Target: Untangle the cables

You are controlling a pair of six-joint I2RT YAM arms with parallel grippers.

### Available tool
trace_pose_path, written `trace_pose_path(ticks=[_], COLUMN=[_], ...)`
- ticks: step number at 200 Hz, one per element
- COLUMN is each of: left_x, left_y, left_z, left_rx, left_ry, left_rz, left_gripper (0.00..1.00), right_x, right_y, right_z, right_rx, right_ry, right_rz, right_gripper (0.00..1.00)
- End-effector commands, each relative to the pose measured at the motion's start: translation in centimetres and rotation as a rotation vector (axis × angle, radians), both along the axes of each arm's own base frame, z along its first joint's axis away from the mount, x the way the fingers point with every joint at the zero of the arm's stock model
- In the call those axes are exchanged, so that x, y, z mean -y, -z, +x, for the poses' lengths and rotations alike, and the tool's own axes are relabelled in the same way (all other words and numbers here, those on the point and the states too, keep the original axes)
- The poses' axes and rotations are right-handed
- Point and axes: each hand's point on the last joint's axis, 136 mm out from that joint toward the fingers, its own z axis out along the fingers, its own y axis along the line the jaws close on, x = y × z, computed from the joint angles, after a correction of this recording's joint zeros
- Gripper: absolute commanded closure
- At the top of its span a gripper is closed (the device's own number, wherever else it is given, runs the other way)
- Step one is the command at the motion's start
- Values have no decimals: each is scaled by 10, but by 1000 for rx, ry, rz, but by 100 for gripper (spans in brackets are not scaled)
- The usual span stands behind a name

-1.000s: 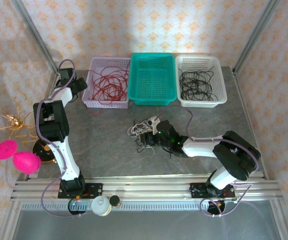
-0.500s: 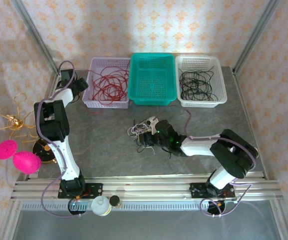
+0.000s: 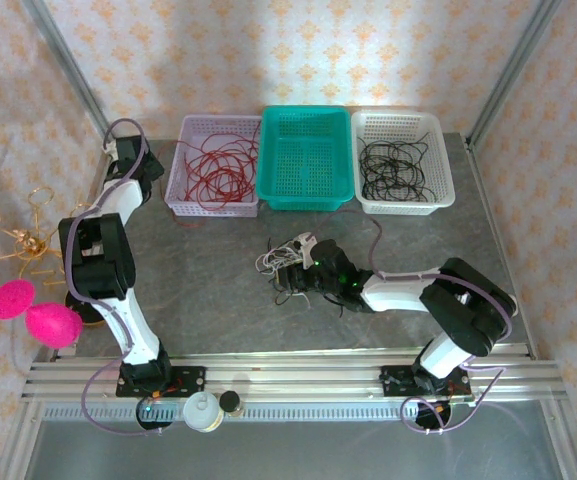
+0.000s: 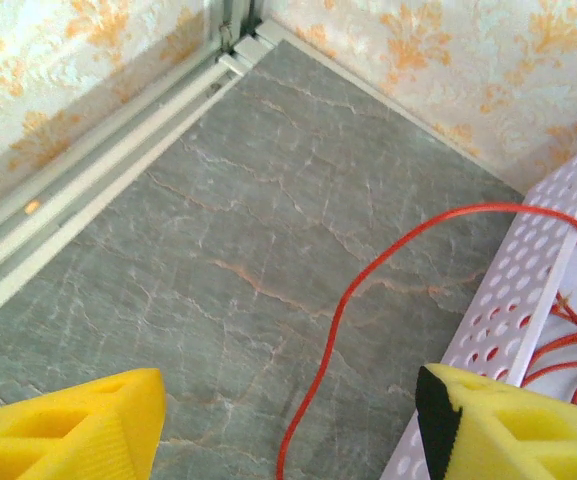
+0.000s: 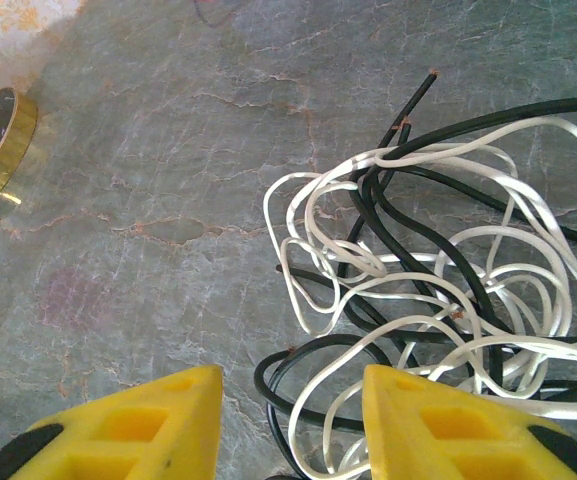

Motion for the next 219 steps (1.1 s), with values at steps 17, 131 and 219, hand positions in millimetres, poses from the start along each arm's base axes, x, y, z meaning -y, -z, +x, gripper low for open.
trace_pose_path(ticks=[17, 131, 219], left_x=[-8, -5, 14], left_y=[30, 100, 119], left_z=[1, 4, 6], left_rx=[-120, -250, -269], left_ry=[7, 29, 73], left_rz=[-2, -44, -57], left_gripper=[31, 22, 18], right_x=[-5, -3, -4], right_y=[-7, 7, 12], right_z=[4, 2, 0], right_rx=[12, -9, -23], right_ry=[2, -1, -10], right_rz=[26, -3, -14], right_gripper=[58, 58, 58])
